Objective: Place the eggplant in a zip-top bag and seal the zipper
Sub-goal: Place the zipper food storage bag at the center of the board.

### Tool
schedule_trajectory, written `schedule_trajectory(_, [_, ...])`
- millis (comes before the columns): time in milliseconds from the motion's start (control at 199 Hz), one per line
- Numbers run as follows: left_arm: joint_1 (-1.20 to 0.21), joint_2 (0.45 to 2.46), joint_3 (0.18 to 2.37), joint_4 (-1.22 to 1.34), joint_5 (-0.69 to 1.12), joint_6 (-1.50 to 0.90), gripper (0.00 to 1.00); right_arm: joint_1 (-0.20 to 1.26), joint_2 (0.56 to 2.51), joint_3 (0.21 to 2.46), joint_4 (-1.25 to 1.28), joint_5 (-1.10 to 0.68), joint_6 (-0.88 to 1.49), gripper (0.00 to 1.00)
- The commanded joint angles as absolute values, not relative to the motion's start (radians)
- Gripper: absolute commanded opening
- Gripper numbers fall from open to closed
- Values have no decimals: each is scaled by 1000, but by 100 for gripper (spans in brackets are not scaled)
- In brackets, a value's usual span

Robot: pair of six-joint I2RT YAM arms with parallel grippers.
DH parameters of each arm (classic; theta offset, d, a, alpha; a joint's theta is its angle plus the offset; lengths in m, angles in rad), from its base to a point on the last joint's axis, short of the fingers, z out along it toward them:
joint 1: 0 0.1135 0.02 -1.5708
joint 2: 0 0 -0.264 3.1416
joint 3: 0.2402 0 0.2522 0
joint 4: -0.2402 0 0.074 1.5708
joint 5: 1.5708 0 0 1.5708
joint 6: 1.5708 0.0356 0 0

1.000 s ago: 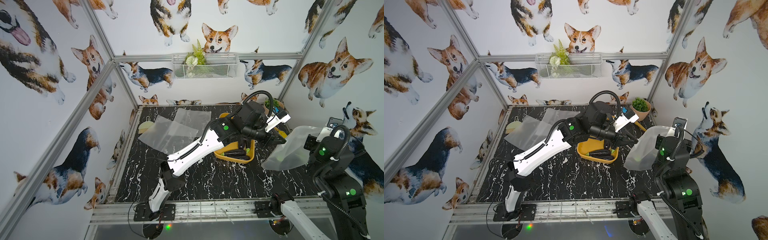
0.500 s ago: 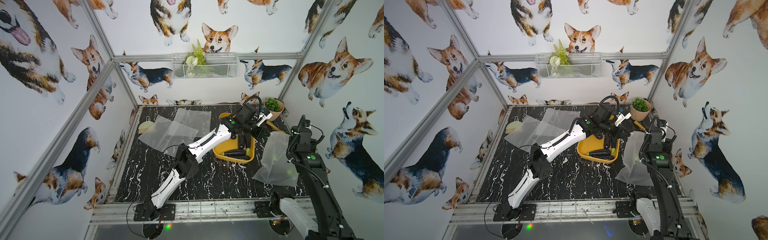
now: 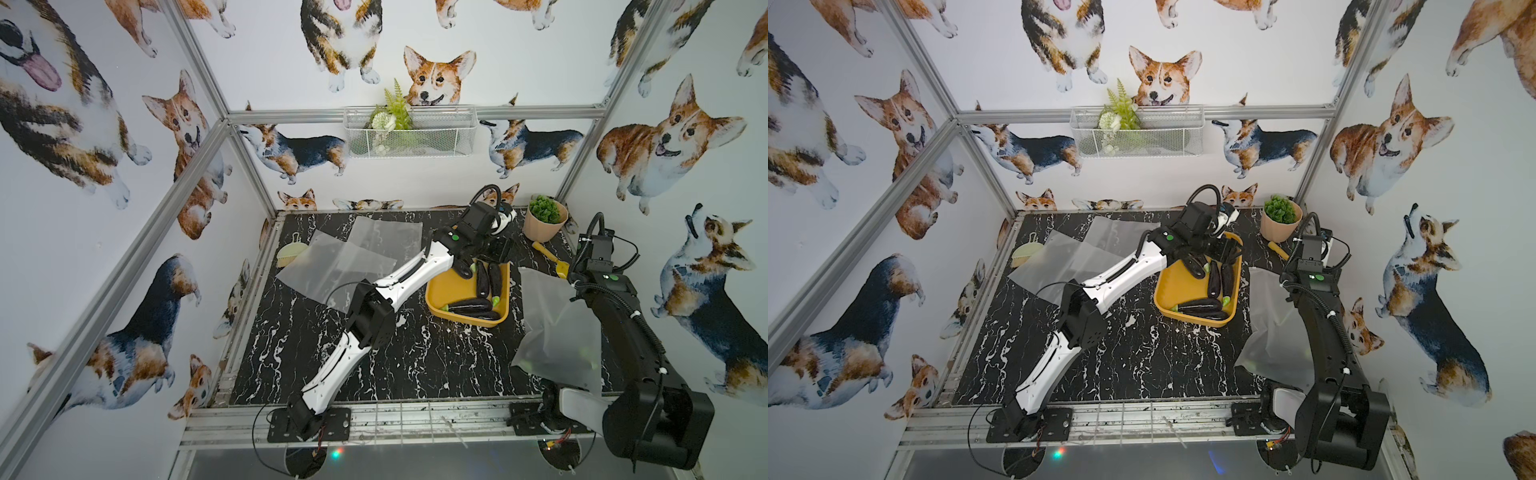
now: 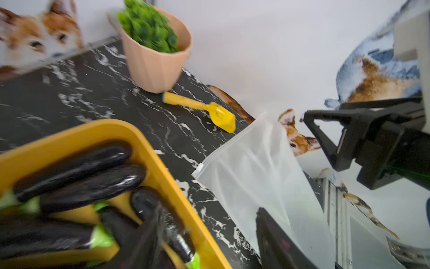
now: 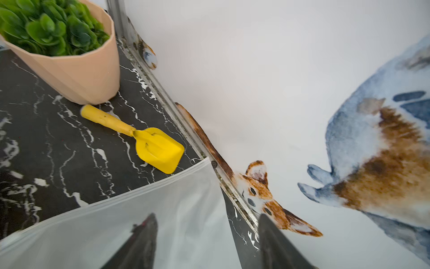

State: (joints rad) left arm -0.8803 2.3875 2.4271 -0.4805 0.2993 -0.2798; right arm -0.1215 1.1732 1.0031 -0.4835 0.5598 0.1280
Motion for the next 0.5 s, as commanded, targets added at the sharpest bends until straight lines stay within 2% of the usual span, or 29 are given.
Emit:
schedule_trajectory(0, [-816, 2220, 2269, -486, 91, -275, 65, -27, 1205, 1087, -483, 488, 86, 87])
schedule_trajectory(181, [-632, 1933, 1838, -538, -80, -329, 64, 203, 1258, 1177, -492, 401, 34, 91])
schedule_trajectory(261, [-551, 1832, 1658, -581, -104, -301, 59, 287, 1291, 1192, -478, 306, 70, 90])
schedule_trajectory(341, [-505, 1786, 1533, -641, -90, -267, 51, 361, 1326, 1188, -434, 254, 101, 88])
schedule_trajectory(497, [-488, 1803, 1384, -593, -30, -264, 48, 474, 1440, 1227, -388, 233, 135, 84])
